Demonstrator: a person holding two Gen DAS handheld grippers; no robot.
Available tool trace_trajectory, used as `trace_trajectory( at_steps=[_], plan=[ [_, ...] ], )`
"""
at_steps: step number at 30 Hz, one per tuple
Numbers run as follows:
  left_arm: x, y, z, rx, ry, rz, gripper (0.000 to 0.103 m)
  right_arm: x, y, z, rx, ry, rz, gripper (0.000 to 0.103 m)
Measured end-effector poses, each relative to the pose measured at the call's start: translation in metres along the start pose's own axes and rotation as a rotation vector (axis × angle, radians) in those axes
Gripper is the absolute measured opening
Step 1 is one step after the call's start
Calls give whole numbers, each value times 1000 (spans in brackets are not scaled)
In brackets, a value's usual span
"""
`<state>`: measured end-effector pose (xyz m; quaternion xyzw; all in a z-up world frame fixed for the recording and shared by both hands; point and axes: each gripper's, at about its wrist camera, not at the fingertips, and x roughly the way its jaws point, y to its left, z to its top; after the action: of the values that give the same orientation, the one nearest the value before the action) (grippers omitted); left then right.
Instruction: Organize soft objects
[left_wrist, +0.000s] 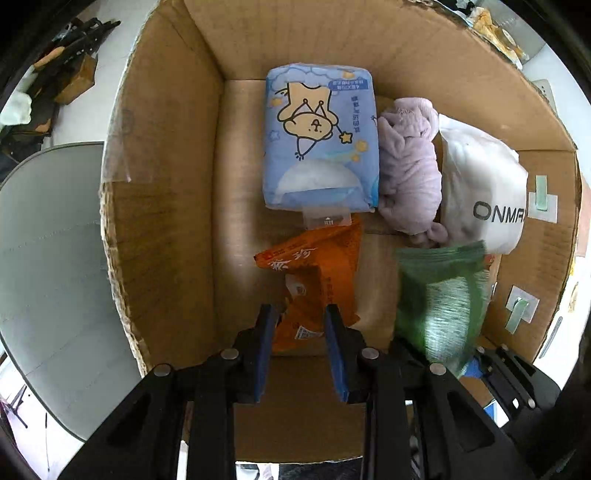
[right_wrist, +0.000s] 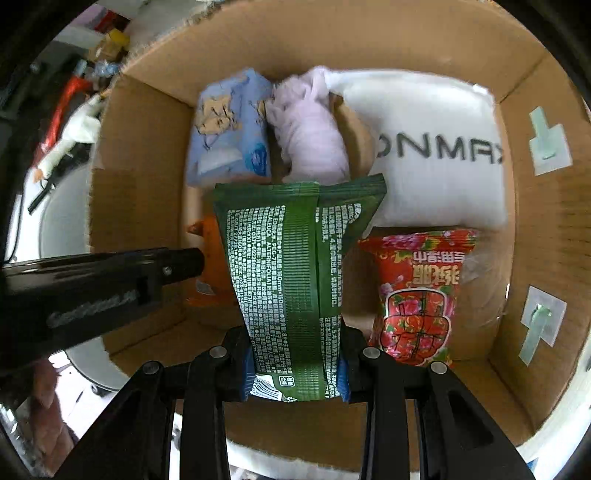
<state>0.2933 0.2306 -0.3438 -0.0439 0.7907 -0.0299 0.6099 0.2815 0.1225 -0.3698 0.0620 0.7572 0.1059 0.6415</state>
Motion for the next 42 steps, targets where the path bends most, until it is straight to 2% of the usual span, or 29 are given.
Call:
trace_trajectory(
  at_steps=[1,2,3,5,9,11,15,20,23,28,29,30,32,35,42],
  plan=[
    [0,0,-1,3,2,5,26,2,0,0,4,-1,-6,37],
    [0,-1,-4,1,4,13,26,3,0,2,4,-10,-16,49],
    [-2,-3,-6,-8,0,13,28,1,1,1,6,-22,-25,72],
    [-5,-1,-7,-11,-13,20,31,-4,0,-3,15,-46,-40,92],
    [-23,-3,-24,4,-82,60,37,-19,0,-12,30,-75,-59,92],
    [-29,-8,-30,0,-108,46,37,-31,-6,-11,31,-83,-71,92],
    [-46,-12,-50,-2,-178,57,37,-54,-10,-30,23,-130,-120,92],
    [-72,-9,-78,-6,-265,65,37,-80,-14,-52,14,-188,-139,92],
    [-85,-15,-95,-6,-322,76,37,-101,-28,-67,-1,-239,-145,100],
    [-101,-19,-119,-16,-383,61,39,-132,-29,-91,-9,-319,-163,103],
    [-104,-20,-124,-17,-397,59,47,-140,-29,-98,-14,-333,-168,103],
    [-110,-21,-131,-17,-427,62,64,-145,-27,-102,-21,-346,-176,103],
    [-119,-22,-141,-20,-474,69,89,-156,-27,-112,-30,-372,-184,103],
    [-132,-25,-156,-20,-523,76,98,-172,-26,-128,-38,-401,-170,103],
    [-150,-31,-179,-27,-566,58,99,-202,-26,-156,-45,-447,-127,103]
  ],
)
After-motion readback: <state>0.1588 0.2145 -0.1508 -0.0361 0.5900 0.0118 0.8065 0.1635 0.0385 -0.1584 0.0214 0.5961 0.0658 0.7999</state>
